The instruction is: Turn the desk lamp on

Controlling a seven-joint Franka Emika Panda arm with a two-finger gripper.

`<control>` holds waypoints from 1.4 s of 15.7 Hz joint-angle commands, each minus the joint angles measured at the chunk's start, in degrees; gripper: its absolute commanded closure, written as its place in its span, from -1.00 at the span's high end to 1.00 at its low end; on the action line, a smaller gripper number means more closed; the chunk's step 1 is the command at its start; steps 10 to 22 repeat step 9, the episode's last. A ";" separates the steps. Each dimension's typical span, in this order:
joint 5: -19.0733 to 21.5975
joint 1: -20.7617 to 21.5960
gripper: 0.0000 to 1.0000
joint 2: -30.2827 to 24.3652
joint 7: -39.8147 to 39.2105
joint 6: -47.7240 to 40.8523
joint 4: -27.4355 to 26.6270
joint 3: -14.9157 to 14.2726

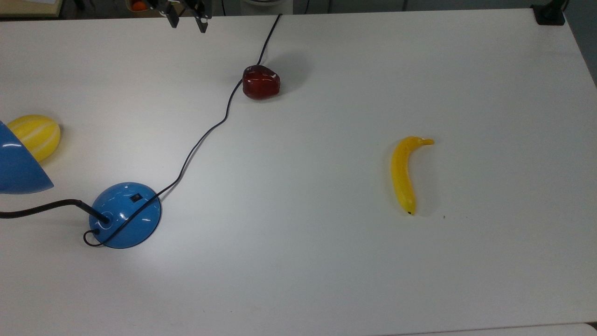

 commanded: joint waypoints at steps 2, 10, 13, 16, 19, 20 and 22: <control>-0.76 -0.57 1.00 -0.96 -3.58 -2.73 0.67 -0.58; -0.85 -0.22 1.00 -1.22 -3.59 -4.67 1.46 -1.11; -0.85 -0.22 1.00 -1.22 -3.59 -4.67 1.46 -1.11; -0.85 -0.22 1.00 -1.22 -3.59 -4.67 1.46 -1.11; -0.85 -0.22 1.00 -1.22 -3.59 -4.67 1.46 -1.11; -0.85 -0.22 1.00 -1.22 -3.59 -4.67 1.46 -1.11; -0.85 -0.22 1.00 -1.22 -3.59 -4.67 1.46 -1.11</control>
